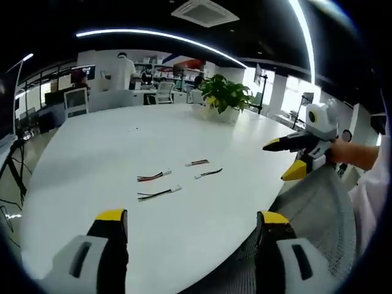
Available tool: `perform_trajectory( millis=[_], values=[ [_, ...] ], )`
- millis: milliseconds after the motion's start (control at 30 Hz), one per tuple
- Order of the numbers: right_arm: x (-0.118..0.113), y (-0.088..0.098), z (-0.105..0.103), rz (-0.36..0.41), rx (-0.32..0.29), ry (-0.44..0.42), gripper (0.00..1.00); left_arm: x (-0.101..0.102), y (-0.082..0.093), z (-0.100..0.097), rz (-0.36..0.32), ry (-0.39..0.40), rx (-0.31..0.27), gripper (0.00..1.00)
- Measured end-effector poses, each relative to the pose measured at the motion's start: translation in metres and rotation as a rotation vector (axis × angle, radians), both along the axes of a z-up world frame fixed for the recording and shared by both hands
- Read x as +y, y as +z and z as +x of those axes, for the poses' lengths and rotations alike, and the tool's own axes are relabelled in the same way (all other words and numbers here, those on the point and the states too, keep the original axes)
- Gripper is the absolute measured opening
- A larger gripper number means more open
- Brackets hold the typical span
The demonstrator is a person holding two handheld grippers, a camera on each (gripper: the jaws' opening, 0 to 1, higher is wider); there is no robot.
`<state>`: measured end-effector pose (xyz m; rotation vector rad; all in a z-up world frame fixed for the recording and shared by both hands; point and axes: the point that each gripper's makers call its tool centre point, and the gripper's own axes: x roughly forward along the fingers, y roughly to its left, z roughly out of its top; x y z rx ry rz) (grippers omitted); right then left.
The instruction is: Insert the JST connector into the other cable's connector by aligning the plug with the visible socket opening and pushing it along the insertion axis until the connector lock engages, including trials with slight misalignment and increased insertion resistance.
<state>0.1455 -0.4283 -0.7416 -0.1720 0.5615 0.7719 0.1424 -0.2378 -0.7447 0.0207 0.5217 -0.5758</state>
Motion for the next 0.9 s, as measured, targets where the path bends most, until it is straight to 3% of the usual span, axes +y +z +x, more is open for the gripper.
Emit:
perform_trajectory(
  millis=[900],
  values=[
    [0.0017, -0.0044, -0.0037, -0.006, 0.036, 0.012, 0.69, 0.0011, -0.0006, -0.0002, -0.006, 0.008, 0.007, 0.83]
  ],
)
